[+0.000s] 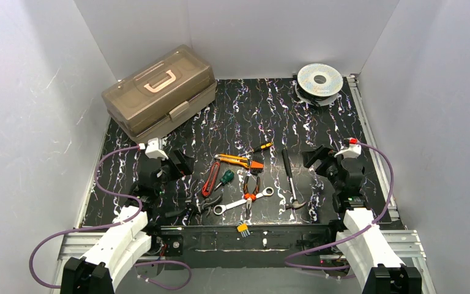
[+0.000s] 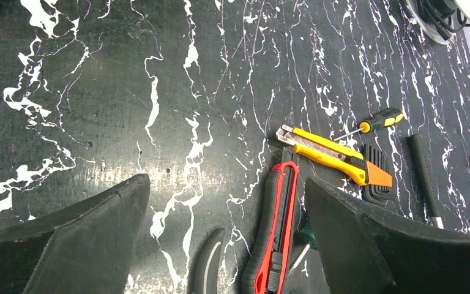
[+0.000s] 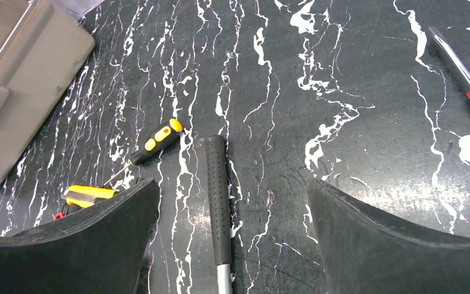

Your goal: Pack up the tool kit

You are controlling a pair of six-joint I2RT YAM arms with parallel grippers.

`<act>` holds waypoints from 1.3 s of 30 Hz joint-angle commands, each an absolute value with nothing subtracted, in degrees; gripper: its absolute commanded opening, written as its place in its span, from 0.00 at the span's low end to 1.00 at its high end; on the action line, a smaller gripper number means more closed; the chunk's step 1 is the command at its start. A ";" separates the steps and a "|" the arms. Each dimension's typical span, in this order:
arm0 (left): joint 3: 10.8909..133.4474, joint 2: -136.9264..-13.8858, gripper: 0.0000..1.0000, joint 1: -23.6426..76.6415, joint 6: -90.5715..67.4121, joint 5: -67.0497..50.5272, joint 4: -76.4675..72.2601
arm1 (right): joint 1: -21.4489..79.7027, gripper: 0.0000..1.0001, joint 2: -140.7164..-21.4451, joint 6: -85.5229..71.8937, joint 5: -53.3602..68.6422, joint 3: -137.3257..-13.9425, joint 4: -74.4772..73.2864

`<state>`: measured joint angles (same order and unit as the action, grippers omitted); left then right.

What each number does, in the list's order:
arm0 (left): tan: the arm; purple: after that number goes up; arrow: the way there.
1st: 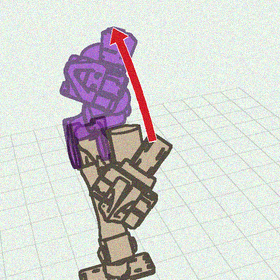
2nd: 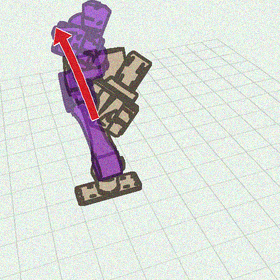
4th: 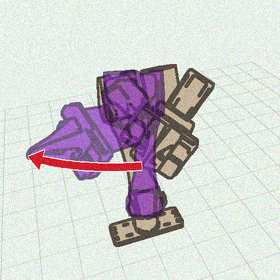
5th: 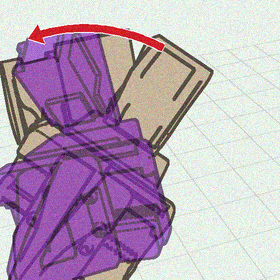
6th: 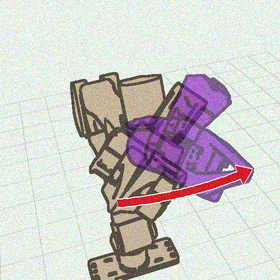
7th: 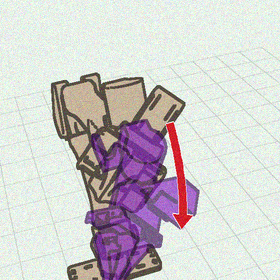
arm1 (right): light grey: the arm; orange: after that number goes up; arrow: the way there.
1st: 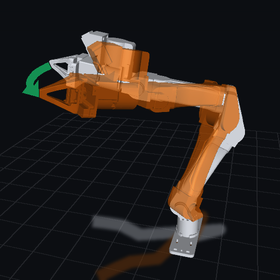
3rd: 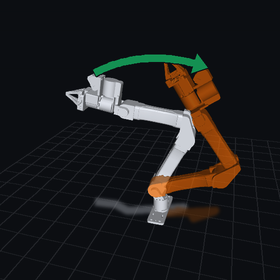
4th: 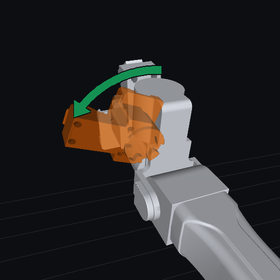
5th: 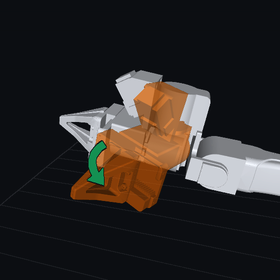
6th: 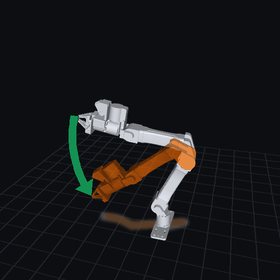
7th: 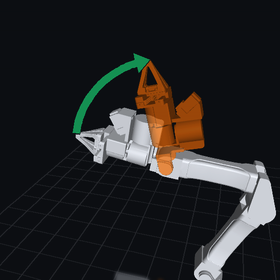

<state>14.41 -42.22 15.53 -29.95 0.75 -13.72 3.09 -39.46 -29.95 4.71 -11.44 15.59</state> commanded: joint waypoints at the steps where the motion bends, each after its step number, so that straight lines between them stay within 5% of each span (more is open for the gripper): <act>1: 13.68 -41.75 0.98 15.80 -29.76 0.13 -15.70 | 3.06 1.00 -39.03 -30.78 5.36 -11.01 19.83; 15: 19.76 -38.65 0.98 16.17 -36.70 -7.38 -12.47 | 3.07 1.00 -38.79 -33.05 8.18 -9.38 21.71; 21: 39.38 -42.40 0.98 16.14 -33.30 4.50 5.83 | 3.06 1.00 -38.60 -33.95 9.70 -8.99 22.31; 31: 76.74 -65.84 0.98 15.26 -9.76 5.28 19.79 | 3.21 1.00 -40.17 -35.04 12.04 -8.58 24.70; 39: 88.19 -81.78 0.98 11.49 4.93 7.55 18.17 | 3.26 1.00 -40.08 -35.40 12.62 -8.17 25.03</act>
<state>84.62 -77.41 13.89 -5.04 5.26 15.62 3.11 -40.34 -34.76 11.57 -8.51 21.41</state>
